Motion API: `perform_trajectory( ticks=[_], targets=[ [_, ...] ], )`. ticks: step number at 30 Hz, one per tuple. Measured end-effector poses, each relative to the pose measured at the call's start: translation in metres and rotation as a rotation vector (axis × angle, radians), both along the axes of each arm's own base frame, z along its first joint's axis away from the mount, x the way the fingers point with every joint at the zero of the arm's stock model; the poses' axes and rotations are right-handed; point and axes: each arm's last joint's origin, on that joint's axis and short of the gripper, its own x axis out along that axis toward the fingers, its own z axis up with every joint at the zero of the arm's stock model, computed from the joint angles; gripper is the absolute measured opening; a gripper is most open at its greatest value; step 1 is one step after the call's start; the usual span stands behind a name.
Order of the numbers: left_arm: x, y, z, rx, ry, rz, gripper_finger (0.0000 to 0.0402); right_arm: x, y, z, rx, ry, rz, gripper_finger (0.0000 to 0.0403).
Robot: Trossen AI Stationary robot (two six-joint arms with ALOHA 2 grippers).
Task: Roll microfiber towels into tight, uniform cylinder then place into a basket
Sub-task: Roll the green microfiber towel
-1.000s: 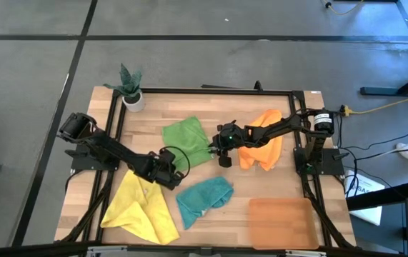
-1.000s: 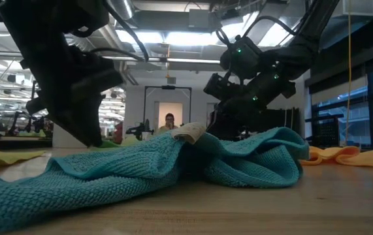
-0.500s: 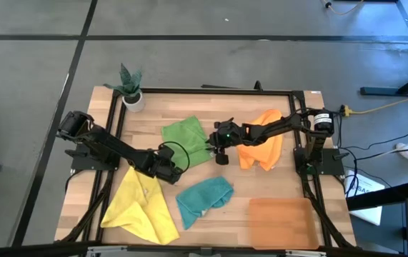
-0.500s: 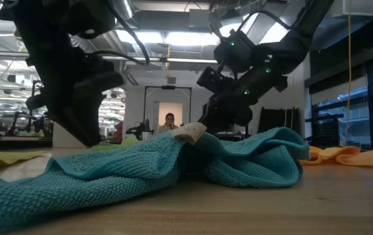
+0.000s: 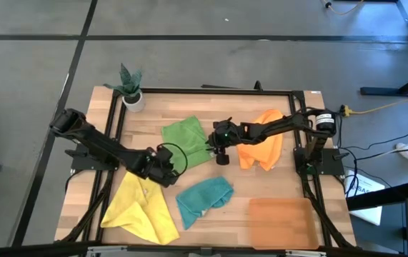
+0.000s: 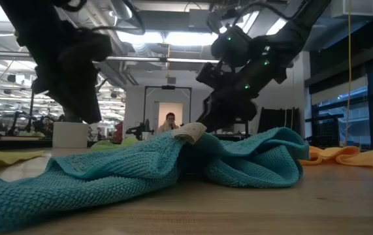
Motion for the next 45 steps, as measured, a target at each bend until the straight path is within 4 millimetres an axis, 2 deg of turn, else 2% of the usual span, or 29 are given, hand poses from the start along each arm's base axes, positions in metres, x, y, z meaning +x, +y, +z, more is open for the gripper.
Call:
perform_trajectory(
  ticks=[4, 9, 12, 17, 21, 27, 33, 38, 45],
  targets=[
    [-0.002, -0.012, 0.0, 0.056, 0.036, -0.169, 0.0084, -0.002, 0.013, 0.008, -0.051, -0.004, 0.083, 0.0144],
    [-0.002, -0.022, 0.001, 0.099, 0.033, -0.297, 0.0083, -0.007, 0.036, 0.002, -0.188, 0.079, 0.298, 0.0144],
    [-0.002, -0.025, 0.002, 0.115, 0.021, -0.327, 0.0083, -0.009, 0.048, 0.0, -0.256, 0.09, 0.404, 0.0144],
    [0.0, -0.025, 0.003, 0.15, 0.01, -0.347, 0.0083, -0.006, 0.057, -0.003, -0.316, 0.048, 0.473, 0.0144],
    [0.004, -0.028, -0.002, 0.199, -0.011, -0.394, 0.0083, -0.002, 0.057, -0.01, -0.325, 0.028, 0.476, 0.0144],
    [0.013, -0.033, -0.028, 0.346, 0.028, -0.557, 0.0083, 0.001, 0.056, -0.014, -0.365, 0.022, 0.436, 0.0144],
    [0.017, -0.03, -0.045, 0.375, 0.098, -0.567, 0.0083, 0.002, 0.054, -0.012, -0.401, 0.02, 0.394, 0.0144],
    [0.019, -0.027, -0.047, 0.375, 0.107, -0.556, 0.0083, 0.003, 0.054, -0.014, -0.4, 0.024, 0.393, 0.0144],
    [0.019, -0.027, -0.047, 0.377, 0.108, -0.554, 0.0083, 0.008, 0.054, -0.031, -0.431, 0.034, 0.365, 0.0144]
  ],
)
